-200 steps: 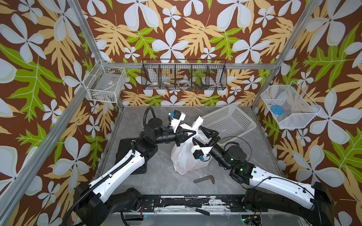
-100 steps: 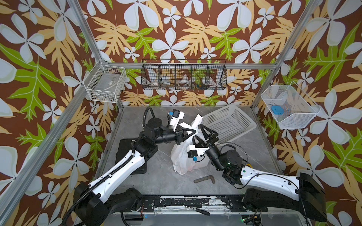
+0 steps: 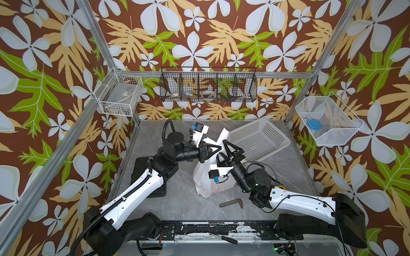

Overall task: Place the oranges into plastic bags & tie knots
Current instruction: Tie the plastic bag at the center of the board.

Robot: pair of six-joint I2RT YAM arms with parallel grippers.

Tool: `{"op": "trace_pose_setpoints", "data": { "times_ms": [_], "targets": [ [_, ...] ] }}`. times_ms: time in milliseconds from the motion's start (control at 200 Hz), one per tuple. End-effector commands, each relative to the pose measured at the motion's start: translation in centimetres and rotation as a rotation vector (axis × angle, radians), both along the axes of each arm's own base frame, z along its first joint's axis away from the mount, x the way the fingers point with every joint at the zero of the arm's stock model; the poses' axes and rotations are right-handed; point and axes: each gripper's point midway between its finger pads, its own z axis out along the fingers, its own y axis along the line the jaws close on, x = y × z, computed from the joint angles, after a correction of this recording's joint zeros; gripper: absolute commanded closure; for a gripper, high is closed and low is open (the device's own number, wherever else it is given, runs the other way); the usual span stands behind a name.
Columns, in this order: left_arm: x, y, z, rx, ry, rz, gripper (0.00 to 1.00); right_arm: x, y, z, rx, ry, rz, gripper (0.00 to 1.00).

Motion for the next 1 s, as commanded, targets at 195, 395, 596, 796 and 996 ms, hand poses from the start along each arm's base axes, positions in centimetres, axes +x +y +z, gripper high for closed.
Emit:
{"op": "trace_pose_setpoints", "data": {
  "times_ms": [195,395,596,796,996],
  "targets": [
    [-1.3,0.1,0.6,0.008,-0.06,-0.058,1.0,0.0,0.9,-0.1,0.006,0.06,0.053,0.3],
    [-2.1,0.1,0.6,0.008,-0.078,-0.096,1.0,-0.3,1.1,-0.2,0.014,0.085,0.091,0.37],
    [-2.8,0.1,0.6,0.015,-0.098,-0.133,1.0,-1.1,1.3,-0.2,0.028,0.13,0.151,0.47],
    [-3.5,0.0,0.6,0.014,-0.101,-0.172,1.0,-1.2,1.4,-0.4,0.025,0.15,0.161,0.55],
    [-3.5,0.1,0.0,0.046,-0.105,-0.173,1.0,-1.3,1.7,-0.5,0.039,0.182,0.184,0.68]
  ]
}}
